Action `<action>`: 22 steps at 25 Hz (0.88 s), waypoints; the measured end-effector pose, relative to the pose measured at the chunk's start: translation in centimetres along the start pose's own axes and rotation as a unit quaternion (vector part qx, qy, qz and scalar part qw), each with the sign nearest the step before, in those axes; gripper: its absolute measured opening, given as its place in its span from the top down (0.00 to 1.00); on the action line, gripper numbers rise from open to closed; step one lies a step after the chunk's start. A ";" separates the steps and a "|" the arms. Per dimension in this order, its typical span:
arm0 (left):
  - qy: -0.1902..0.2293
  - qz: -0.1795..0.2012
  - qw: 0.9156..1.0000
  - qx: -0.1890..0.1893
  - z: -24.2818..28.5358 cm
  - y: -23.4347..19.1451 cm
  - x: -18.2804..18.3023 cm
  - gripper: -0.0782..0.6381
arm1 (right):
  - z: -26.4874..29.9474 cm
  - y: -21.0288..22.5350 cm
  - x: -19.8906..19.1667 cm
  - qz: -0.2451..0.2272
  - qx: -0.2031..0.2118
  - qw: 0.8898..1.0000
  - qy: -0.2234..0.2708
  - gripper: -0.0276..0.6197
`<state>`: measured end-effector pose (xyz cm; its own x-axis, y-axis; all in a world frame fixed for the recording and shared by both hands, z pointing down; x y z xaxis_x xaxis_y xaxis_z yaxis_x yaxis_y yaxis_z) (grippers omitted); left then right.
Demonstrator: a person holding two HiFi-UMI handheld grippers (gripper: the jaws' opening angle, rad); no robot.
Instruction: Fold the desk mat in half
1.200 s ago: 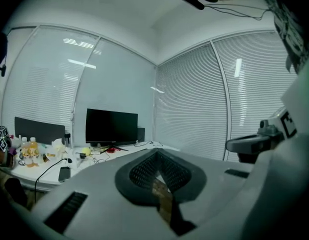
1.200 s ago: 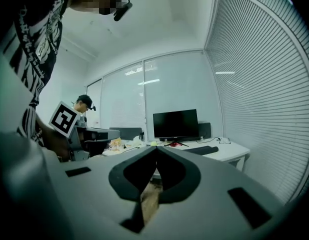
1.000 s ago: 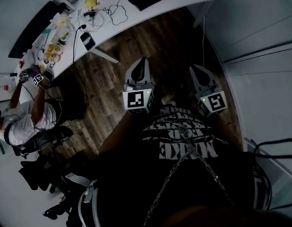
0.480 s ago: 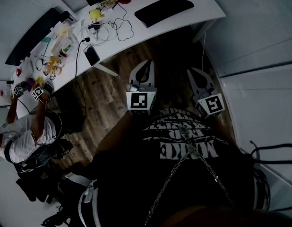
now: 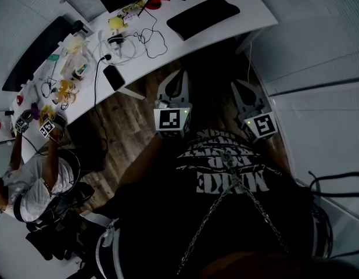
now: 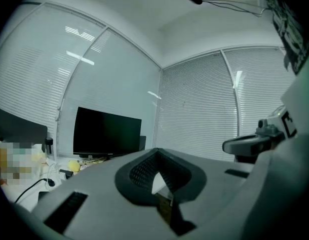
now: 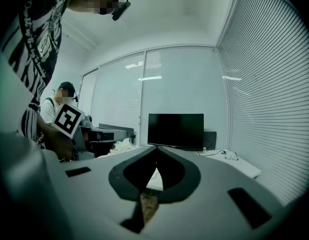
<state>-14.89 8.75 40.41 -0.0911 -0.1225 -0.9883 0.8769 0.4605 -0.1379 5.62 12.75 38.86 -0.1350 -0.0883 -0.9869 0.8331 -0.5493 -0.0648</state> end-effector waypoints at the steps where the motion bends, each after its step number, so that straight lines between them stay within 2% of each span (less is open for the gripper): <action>1: -0.001 -0.001 1.000 -0.005 0.3 -0.3 0.0 0.89 | 0.1 -0.1 0.2 -0.001 -0.003 1.000 0.001 0.96; 4: -0.010 -0.001 1.000 -0.023 1.3 -0.5 0.3 0.89 | 0.3 0.1 0.3 0.002 -0.019 1.000 -0.003 0.96; 7: 0.000 -0.007 0.999 -0.037 2.1 -0.4 0.3 0.89 | 0.0 0.6 0.6 0.002 -0.034 0.999 -0.005 0.96; 12: -0.027 -0.009 0.998 -0.049 3.7 0.1 0.1 0.89 | 0.3 1.5 0.2 0.010 -0.042 0.999 -0.014 0.96; 16: -0.021 -0.001 0.999 -0.042 4.8 -0.1 0.4 0.89 | 2.3 2.9 -0.2 0.017 -0.021 0.999 -0.020 0.96; 19: -0.042 -0.003 0.999 -0.018 6.0 -1.1 0.4 0.89 | 4.8 3.7 0.1 0.013 0.013 1.000 -0.012 0.96; 22: -0.016 -0.001 1.000 -0.003 7.5 -1.4 0.9 0.89 | 6.7 4.8 0.5 0.005 0.034 0.999 -0.003 0.96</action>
<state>-12.65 1.38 40.20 -0.0776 -0.1504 -0.9856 0.8740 0.4654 -0.1398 5.98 4.47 39.05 -0.1311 -0.0986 -0.9865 0.7959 -0.6037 -0.0454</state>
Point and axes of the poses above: the fingertips, and each gripper's own axes: z forward along the fingers, y to its right, x out of its top, the point moved 6 cm from there along -z, backward along the fingers, and after that the axes turned 1 degree about -z, right-handed, at the moved point
